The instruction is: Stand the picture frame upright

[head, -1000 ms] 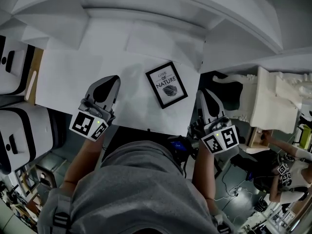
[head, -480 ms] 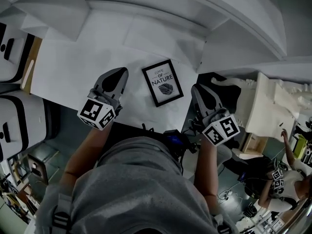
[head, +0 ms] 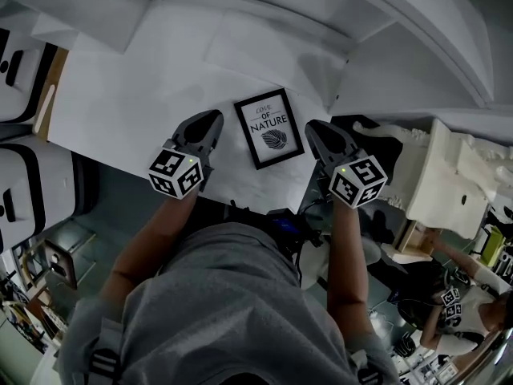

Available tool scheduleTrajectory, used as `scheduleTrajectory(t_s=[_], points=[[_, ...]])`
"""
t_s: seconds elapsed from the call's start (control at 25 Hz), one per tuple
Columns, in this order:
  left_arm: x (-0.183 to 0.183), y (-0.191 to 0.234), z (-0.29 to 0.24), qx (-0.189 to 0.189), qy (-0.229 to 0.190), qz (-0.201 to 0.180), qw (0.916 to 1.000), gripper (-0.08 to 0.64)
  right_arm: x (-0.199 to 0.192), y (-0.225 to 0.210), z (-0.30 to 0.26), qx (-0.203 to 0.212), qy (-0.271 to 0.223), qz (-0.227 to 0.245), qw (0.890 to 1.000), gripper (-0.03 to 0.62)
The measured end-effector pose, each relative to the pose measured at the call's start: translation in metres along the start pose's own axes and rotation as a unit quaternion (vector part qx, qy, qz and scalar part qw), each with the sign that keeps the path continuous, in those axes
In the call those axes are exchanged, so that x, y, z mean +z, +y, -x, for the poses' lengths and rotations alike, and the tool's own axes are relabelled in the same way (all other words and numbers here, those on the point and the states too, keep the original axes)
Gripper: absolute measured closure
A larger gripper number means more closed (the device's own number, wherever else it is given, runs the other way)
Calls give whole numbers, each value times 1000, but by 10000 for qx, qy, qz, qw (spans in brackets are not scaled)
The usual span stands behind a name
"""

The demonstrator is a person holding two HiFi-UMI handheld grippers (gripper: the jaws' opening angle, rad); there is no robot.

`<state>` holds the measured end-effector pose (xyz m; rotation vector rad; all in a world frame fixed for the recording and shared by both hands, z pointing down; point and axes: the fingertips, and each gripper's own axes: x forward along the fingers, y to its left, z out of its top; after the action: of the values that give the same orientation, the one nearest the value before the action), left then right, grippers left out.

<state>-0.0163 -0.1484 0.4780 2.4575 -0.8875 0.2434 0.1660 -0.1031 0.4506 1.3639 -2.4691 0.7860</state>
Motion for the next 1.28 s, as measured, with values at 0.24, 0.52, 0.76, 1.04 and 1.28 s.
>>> scheduleTrajectory(t_s=[0.24, 0.52, 0.76, 1.04, 1.28], points=[[-40, 8, -18, 120, 426, 309, 9985, 482, -44, -22, -41, -75, 687, -57, 9976, 561], [-88, 12, -40, 363, 979, 598, 9927, 438, -82, -47, -70, 24, 1164, -340, 9926, 445], [-106, 15, -49, 680, 1041, 1071, 9864, 427, -106, -58, -91, -50, 1584, -103, 9873, 432], [-117, 10, -63, 842, 1211, 1284, 9807, 411, -120, -62, -102, -273, 1838, 69, 9826, 433], [-119, 10, -72, 998, 1318, 1349, 9770, 407, -124, -66, -103, -361, 1932, 80, 9805, 434]])
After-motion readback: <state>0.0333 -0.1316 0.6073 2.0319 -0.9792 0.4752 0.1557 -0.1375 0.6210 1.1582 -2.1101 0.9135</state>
